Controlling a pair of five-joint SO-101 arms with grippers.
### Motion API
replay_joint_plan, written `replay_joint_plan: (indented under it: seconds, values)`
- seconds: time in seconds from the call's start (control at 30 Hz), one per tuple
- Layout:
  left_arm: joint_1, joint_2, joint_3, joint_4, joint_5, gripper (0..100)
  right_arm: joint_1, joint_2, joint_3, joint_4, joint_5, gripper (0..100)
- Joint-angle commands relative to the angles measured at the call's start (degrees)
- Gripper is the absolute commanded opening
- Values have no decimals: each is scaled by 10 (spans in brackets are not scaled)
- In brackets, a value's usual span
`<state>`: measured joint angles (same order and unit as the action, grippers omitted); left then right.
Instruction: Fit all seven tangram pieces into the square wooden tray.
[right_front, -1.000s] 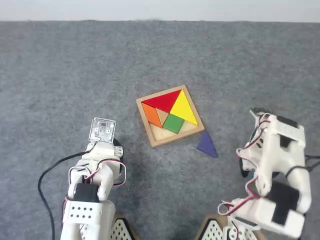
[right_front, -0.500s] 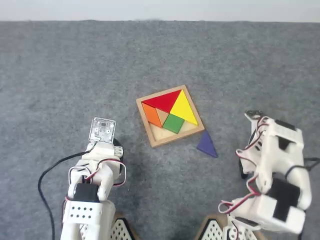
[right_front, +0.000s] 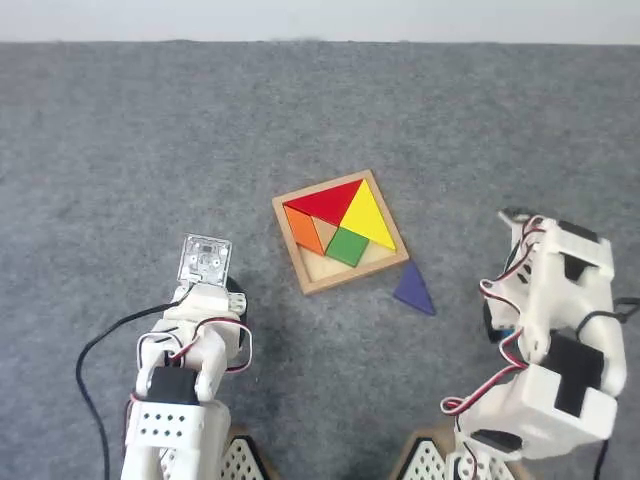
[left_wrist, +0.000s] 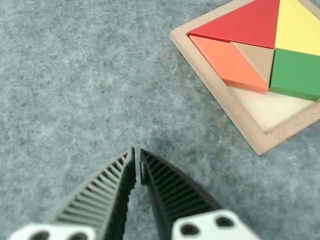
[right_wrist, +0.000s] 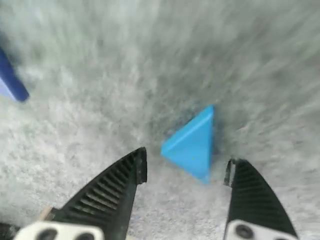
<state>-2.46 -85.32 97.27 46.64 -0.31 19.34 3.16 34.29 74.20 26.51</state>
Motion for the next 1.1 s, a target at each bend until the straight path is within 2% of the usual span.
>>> replay_joint_plan:
  seconds: [0.0,0.47,0.6,0.93,1.07]
  values:
    - [-3,-7,-5,1,4,15,0,0,-43,-1,-5,253]
    - [-3,-7,-5,1,4,15,-4,0,6,-15,12,249]
    - [-3,-7,-5,1,4,15,-4,0,29,-51,11,194]
    - [-3,-7,-5,1,4,15,-4,0,32,-56,11,184]
    - [-3,-7,-5,1,4,15,-4,0,32,-58,11,86]
